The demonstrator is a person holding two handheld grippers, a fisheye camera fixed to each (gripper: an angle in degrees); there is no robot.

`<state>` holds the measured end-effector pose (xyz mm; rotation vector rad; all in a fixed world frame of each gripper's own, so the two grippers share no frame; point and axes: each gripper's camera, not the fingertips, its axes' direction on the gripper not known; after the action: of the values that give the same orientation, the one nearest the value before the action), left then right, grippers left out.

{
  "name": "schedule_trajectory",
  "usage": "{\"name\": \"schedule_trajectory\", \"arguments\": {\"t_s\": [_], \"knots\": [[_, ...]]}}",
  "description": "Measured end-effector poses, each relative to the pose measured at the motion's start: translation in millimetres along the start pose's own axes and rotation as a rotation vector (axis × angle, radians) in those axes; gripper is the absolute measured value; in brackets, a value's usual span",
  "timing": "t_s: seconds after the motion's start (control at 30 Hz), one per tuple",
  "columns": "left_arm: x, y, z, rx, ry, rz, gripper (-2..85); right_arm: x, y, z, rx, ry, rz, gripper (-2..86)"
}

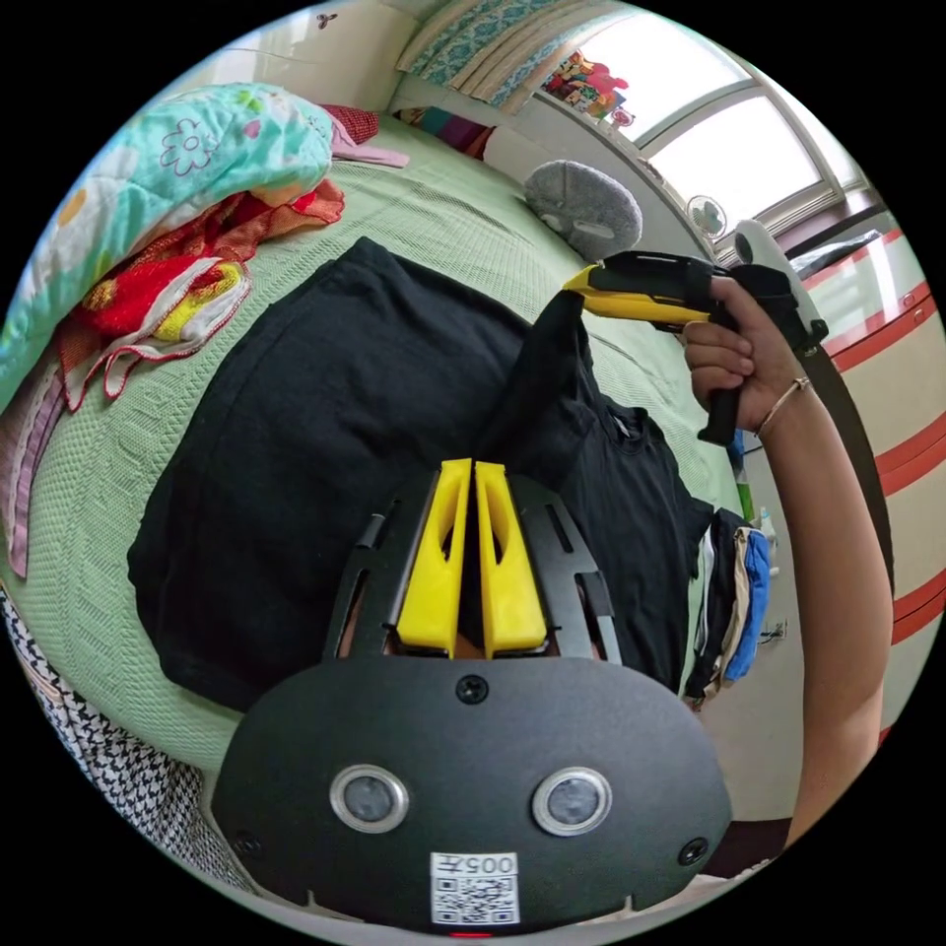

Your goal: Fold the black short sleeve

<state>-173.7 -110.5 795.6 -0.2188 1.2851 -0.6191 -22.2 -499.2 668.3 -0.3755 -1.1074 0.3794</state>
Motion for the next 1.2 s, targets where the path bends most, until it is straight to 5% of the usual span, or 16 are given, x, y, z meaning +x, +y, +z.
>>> {"name": "schedule_trajectory", "arguments": {"t_s": [0.27, 0.67, 0.93, 1.2], "knots": [[2.4, -1.9, -11.5, 0.007, -0.02, -0.006, 0.1, -12.8, 19.5, -35.8, 0.203, 0.102, -0.046, 3.4], [37.0, -4.9, -25.5, 0.022, -0.035, 0.164, 7.2, 9.3, 86.3, 13.9, 0.063, 0.185, -0.102, 11.5], [74.1, -10.5, -1.2, -0.092, -0.15, 0.297, 7.4, 7.3, 100.2, 43.3, -0.056, 0.182, -0.092, 8.8], [69.6, -18.8, -12.6, -0.078, -0.126, 0.248, 5.3, -16.1, 116.2, 13.8, 0.045, 0.201, -0.122, -1.4]]}}
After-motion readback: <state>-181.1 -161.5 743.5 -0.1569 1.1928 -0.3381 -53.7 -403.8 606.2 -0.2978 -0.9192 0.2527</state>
